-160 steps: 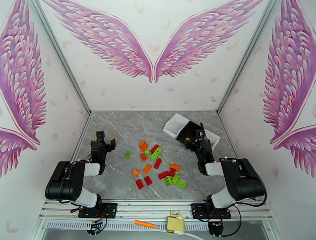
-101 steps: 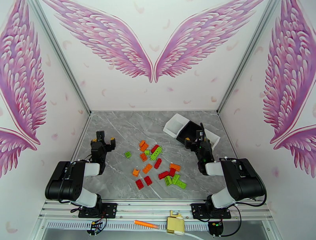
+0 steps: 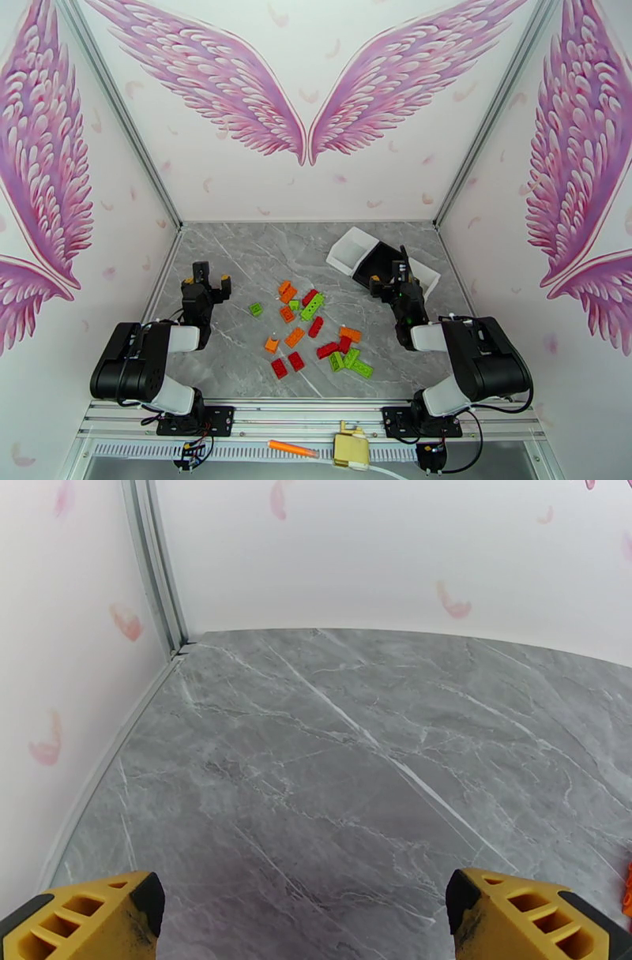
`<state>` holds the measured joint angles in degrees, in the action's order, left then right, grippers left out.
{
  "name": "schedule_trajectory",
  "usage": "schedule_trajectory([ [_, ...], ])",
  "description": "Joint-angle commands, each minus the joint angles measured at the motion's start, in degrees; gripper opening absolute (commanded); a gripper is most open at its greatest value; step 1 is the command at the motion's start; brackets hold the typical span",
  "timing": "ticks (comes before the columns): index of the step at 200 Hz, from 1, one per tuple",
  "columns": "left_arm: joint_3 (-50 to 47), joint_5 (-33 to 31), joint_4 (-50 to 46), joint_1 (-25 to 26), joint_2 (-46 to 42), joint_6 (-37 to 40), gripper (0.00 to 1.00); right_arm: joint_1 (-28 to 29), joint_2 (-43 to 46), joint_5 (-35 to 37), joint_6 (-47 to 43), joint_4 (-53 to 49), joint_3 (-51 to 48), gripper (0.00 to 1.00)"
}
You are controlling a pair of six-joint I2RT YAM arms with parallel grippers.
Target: Sort the legos into containers by color
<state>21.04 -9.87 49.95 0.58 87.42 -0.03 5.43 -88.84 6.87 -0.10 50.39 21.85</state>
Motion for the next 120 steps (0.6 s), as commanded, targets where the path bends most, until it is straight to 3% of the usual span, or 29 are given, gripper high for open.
schedule_trajectory([
  [1,1.2,0.6,-1.8,0.7,-1.8,0.9,0.99,0.5,0.0,0.7,-0.7,0.5,0.4,0.99],
  [39,0.8,0.2,-5.5,1.7,-7.5,2.0,0.99,0.6,2.9,1.8,-0.4,-3.6,1.4,0.99],
  [76,4.0,3.5,-17.9,4.3,-17.8,4.6,0.99,0.8,10.9,1.7,-0.6,-12.2,2.6,0.99],
  [120,10.2,7.8,-27.4,13.0,-22.0,5.8,0.99,0.8,18.8,1.8,6.8,-25.2,7.1,0.98],
])
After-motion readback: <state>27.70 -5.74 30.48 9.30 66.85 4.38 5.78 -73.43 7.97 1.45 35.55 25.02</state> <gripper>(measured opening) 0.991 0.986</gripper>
